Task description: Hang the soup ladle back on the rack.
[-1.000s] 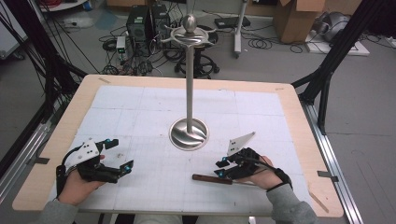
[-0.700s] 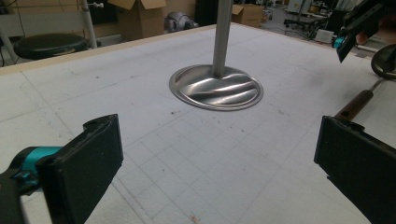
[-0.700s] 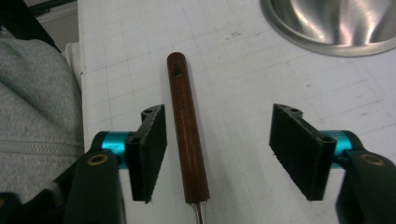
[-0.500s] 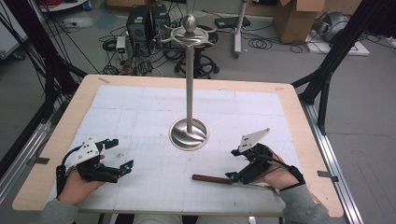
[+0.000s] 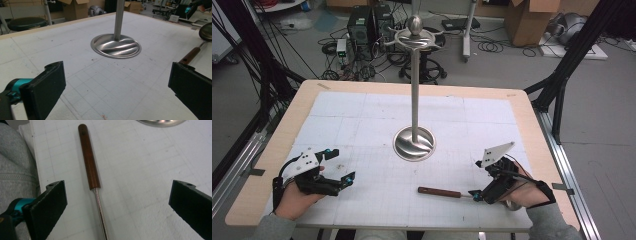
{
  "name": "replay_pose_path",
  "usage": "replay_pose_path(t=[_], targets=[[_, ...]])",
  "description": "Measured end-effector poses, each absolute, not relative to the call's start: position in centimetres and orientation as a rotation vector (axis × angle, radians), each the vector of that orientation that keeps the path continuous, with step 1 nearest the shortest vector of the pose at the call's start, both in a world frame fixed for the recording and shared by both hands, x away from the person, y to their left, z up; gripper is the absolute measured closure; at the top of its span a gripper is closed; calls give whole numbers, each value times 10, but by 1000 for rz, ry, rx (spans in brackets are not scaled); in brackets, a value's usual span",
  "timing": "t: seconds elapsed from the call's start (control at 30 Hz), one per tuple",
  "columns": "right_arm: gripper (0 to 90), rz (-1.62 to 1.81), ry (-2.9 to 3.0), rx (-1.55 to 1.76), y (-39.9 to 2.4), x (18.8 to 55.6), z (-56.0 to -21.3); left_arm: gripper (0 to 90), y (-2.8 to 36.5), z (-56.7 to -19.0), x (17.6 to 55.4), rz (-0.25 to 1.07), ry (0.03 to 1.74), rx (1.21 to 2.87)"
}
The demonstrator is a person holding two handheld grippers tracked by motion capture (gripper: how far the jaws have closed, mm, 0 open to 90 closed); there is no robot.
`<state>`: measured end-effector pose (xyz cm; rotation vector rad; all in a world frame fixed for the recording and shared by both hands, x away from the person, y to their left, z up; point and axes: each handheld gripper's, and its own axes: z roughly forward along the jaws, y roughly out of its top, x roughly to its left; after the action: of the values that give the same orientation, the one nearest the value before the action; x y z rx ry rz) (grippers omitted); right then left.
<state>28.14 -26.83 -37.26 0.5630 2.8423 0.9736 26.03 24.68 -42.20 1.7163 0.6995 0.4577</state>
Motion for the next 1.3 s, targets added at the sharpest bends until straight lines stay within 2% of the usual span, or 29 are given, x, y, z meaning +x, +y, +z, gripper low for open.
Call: replay_pose_path(t=[0.3,0.53,0.97,1.07,1.1,1.13,1.23,1.3], targets=[[8,1024,2882,635,-286,283,-386,18,248,-422,261,456,697,1718],[8,846,2931,542,-284,280,-392,18,247,-422,260,452,700,1718],[50,774,3017,441,-294,278,-396,18,247,-422,261,448,702,1721],[73,727,3029,433,-293,277,-397,18,247,-422,261,448,701,1725],[101,709,3033,421,-293,278,-397,18,247,-422,261,447,701,1726],[169,685,3043,394,-292,277,-397,18,247,-422,261,446,701,1726],[203,639,3066,364,-289,276,-399,18,247,-422,261,446,700,1725],[273,611,3064,340,-287,277,-400,18,247,-422,261,446,700,1724]])
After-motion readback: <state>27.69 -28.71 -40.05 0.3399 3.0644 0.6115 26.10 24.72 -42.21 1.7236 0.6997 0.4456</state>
